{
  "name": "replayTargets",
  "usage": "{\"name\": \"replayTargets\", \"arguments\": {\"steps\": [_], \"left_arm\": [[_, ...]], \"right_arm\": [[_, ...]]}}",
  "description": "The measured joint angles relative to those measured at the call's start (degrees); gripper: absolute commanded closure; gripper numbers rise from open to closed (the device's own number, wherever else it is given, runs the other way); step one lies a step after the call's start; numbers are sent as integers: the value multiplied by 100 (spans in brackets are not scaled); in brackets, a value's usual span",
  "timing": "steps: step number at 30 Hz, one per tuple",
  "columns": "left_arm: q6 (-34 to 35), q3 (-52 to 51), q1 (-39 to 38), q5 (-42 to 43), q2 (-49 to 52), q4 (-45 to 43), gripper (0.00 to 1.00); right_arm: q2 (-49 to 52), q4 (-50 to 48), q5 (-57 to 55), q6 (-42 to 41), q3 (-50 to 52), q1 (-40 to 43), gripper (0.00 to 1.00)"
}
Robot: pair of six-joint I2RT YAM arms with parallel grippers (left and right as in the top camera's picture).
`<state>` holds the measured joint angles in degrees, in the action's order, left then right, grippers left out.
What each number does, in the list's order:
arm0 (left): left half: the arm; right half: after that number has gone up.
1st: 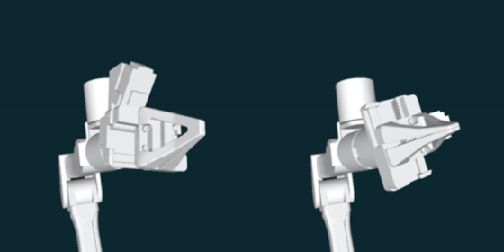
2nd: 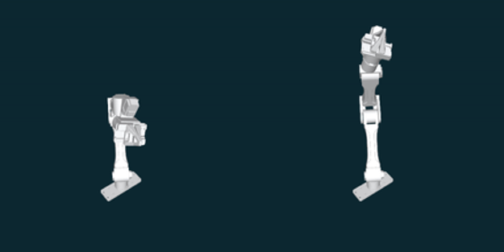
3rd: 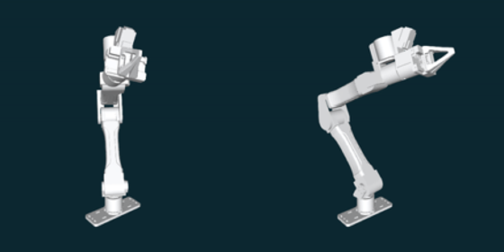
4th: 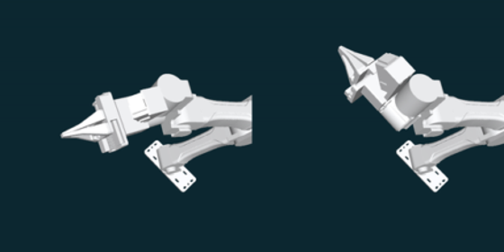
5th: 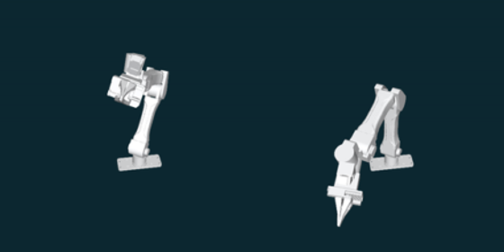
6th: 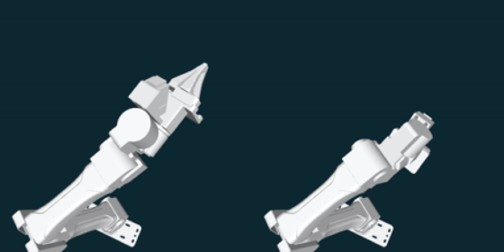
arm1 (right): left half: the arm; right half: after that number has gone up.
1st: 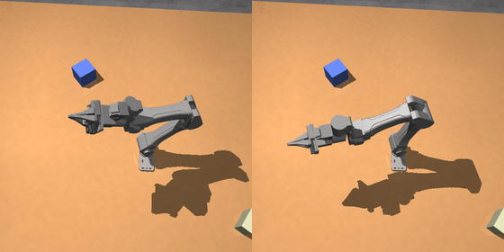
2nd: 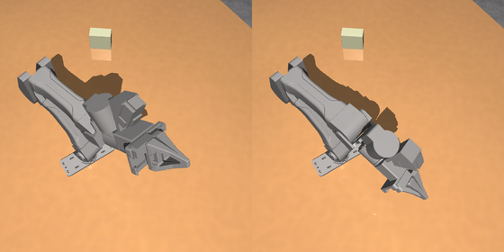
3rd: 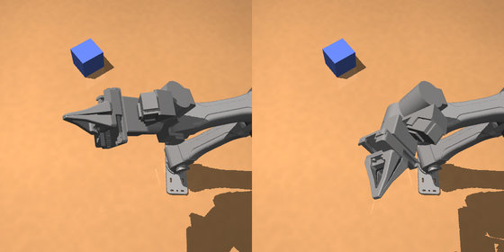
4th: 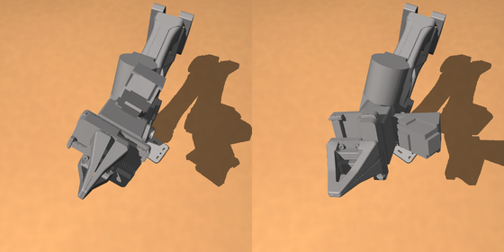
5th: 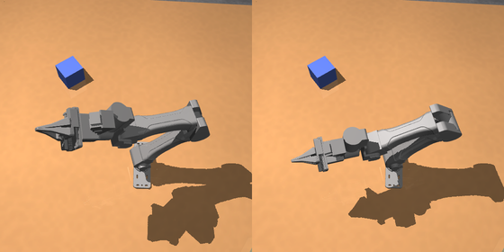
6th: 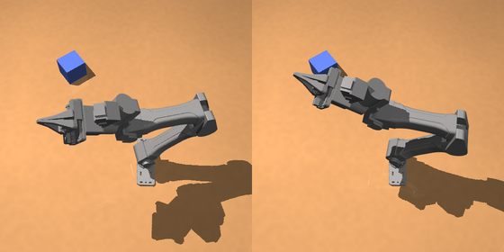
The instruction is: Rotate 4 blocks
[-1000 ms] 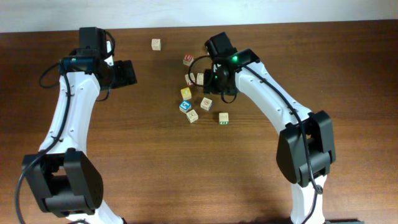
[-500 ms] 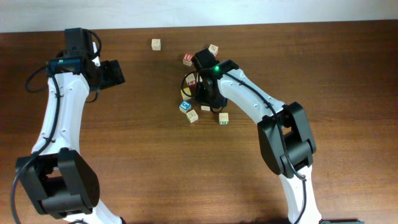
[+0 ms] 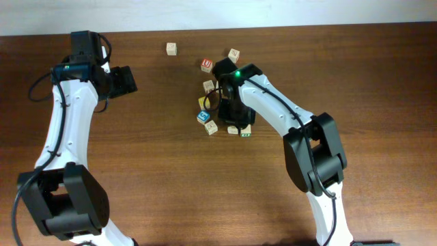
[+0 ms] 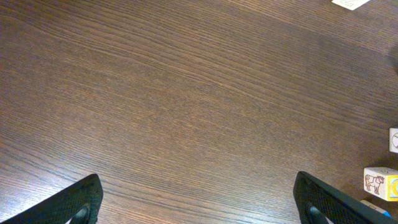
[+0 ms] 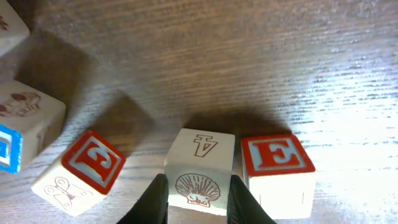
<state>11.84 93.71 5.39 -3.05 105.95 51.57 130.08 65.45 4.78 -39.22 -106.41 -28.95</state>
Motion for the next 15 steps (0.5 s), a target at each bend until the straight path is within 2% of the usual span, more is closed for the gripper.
{"name": "replayTargets", "arguments": {"steps": [3,5,9,12,15], "left_arm": [[0,0,0,0,0,0,4],[-2,0,0,0,0,0,3],[-2,0,0,0,0,0,3],[-2,0,0,0,0,0,3],[0,0,0,0,0,2,3]], "right_arm": [[0,81,-4,4,0,-114,72],[0,120,-2,2,0,-181,71],[0,177,-2,13,2,-197,57],[13,188,-11,81,17,-197,52],[50,278,-26,289,-129,-197,52]]}}
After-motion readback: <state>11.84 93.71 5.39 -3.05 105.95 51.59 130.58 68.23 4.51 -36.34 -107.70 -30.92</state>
